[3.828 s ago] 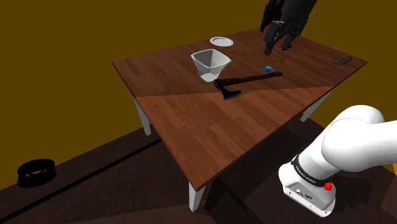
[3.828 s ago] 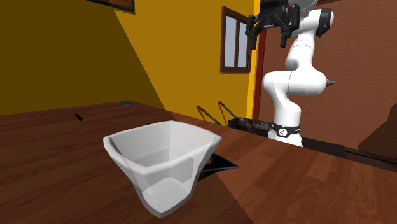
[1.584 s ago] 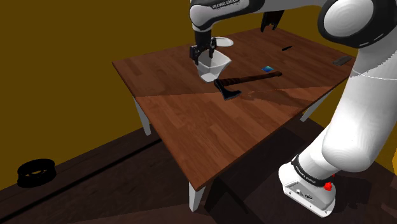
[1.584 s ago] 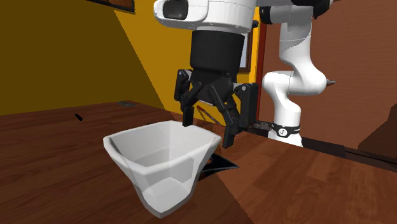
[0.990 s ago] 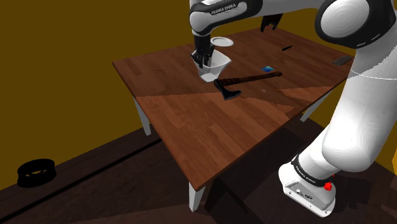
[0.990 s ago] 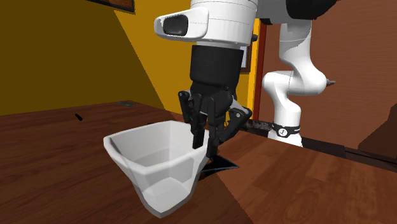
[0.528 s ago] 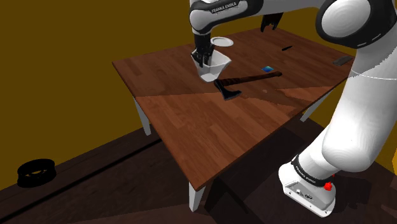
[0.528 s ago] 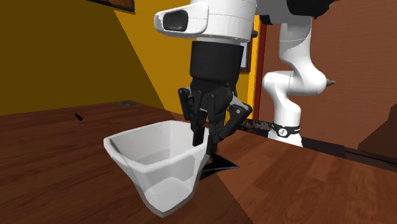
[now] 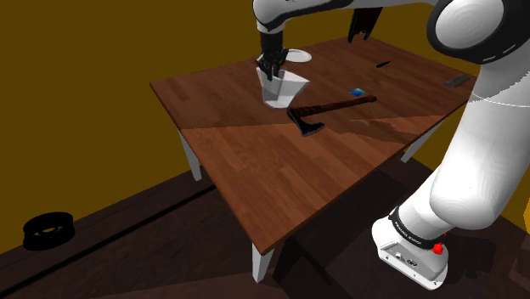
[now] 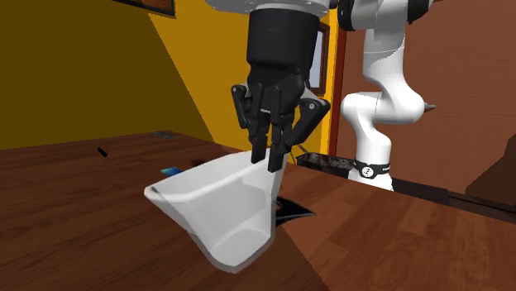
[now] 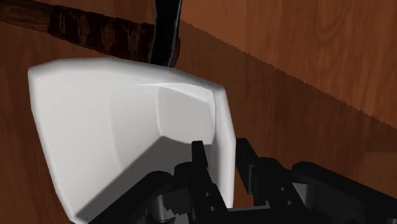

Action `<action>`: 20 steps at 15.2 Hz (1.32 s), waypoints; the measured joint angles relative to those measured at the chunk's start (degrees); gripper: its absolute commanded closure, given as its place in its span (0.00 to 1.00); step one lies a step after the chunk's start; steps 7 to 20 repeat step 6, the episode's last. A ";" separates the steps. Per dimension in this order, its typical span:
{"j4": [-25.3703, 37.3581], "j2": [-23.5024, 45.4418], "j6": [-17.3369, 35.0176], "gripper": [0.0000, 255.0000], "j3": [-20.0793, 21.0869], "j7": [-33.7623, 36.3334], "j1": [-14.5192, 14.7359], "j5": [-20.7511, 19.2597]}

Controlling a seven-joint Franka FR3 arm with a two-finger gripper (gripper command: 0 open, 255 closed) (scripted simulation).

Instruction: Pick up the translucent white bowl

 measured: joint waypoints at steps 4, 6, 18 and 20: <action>3.00 -0.06 -3.04 1.00 0.04 -0.37 0.09 0.12; 3.90 -0.29 -4.18 1.00 0.04 -0.52 0.10 0.16; 3.90 -0.29 -4.18 1.00 0.04 -0.52 0.10 0.16; 3.90 -0.29 -4.18 1.00 0.04 -0.52 0.10 0.16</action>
